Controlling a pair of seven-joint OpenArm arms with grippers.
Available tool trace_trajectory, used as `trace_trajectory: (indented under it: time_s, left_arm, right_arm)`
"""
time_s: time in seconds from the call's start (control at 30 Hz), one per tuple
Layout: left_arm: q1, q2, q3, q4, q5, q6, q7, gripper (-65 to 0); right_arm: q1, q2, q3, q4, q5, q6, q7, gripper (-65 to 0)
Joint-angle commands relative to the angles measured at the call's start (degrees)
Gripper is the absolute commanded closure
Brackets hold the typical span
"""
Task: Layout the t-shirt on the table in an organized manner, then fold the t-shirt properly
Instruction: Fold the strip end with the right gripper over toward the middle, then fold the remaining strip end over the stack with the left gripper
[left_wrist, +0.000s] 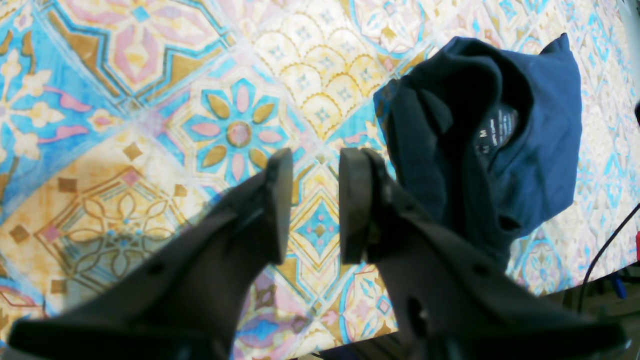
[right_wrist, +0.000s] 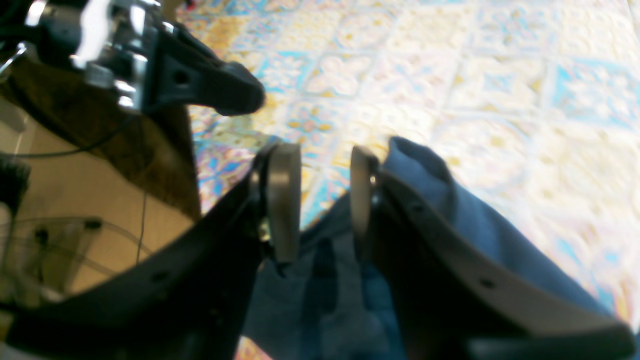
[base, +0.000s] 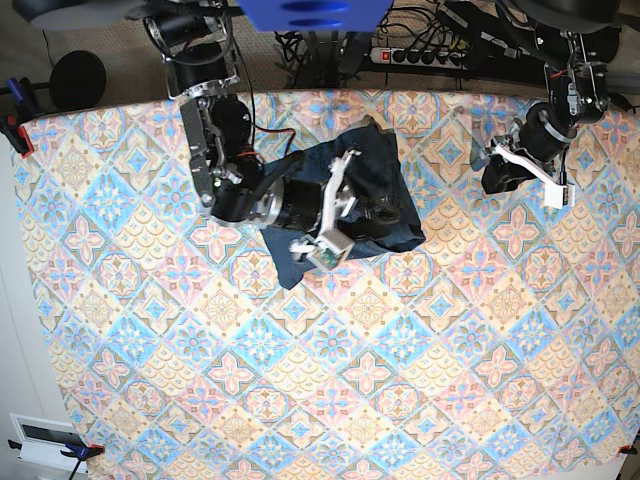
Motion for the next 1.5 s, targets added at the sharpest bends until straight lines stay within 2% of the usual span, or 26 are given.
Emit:
trace_trajectory:
  time_s: [0.0, 0.1, 0.23, 0.33, 0.4, 0.57, 0.7, 0.83, 0.93, 1.0, 1.13, 1.2, 1.33, 1.47]
  left_arm:
    - [0.0, -0.8, -0.1, 0.8, -0.6, -0.4, -0.9, -15.9]
    - [0.3, -0.8, 1.9, 1.2, -0.9, -1.1, -0.9, -15.9]
    - [1.1, -0.8, 3.4, 3.7, -1.0, -4.7, -0.7, -14.5]
    - [2.0, 0.7, 3.5, 6.0, -1.0, -7.5, -0.8, -8.8]
    - [2.1, 2.0, 3.4, 6.9, -1.0, -8.8, -0.8, -1.4]
    - [2.0, 2.8, 8.9, 7.4, -1.0, -9.1, -0.8, -0.1]
    - [1.2, 3.1, 14.6, 7.4, -0.9, -9.1, -1.0, 0.0]
    - [-0.8, 6.0, 16.4, 7.0, -0.4, -8.8, -1.0, 0.0]
    - [-0.9, 7.9, 17.2, 5.9, 4.7, -8.7, -1.0, 0.0]
    - [-2.0, 8.7, 19.1, 3.3, 11.4, -8.7, -1.0, 0.0]
    - [-4.0, 9.2, 24.1, -2.7, 20.8, -8.7, -1.0, 0.0]
    - [-4.0, 9.3, 24.3, -4.4, 23.2, -8.7, -1.4, 0.0]
    - [-3.6, 9.0, 24.3, -8.6, 24.4, -8.6, -7.5, 0.0]
    - [-2.8, 8.1, 24.3, -9.4, 23.7, -8.6, -8.2, 0.0]
  right_arm:
    - [1.3, -0.1, 1.4, 0.9, 1.3, 0.1, 1.4, -15.8]
    - [1.4, -0.1, 4.6, -2.3, 1.2, 0.1, 1.4, -15.2]
    - [1.6, -0.1, 8.6, -11.3, 1.1, 0.1, 1.5, -9.8]
    - [4.5, -0.1, 9.4, -13.9, 1.1, 0.1, 1.5, -4.4]
    - [6.5, 0.4, 9.4, -14.3, 1.1, 0.1, 1.4, -0.2]
    - [10.0, 1.9, 9.0, -15.3, 1.1, 0.1, 1.2, 0.0]
    - [14.1, 1.8, 6.4, -22.3, 0.6, 0.1, 1.4, 0.0]
    - [16.7, 1.8, 2.7, -27.1, -6.0, 0.1, 2.2, 0.0]
    - [16.7, 1.6, 1.3, -30.1, -13.3, 0.1, 3.9, 0.0]
    - [17.5, 0.1, 0.4, -32.8, -17.1, 0.1, 4.6, 0.0]
    - [18.7, -0.7, 0.0, -36.6, -20.7, 0.1, 4.4, 0.0]
    - [18.7, -0.5, 0.0, -35.6, -20.3, 0.1, 4.0, 0.0]
    - [18.5, 0.0, 0.6, -28.7, -17.2, 0.1, 0.6, 0.0]
    - [18.4, 5.1, 0.6, -21.3, -13.5, 0.1, 0.1, 0.0]
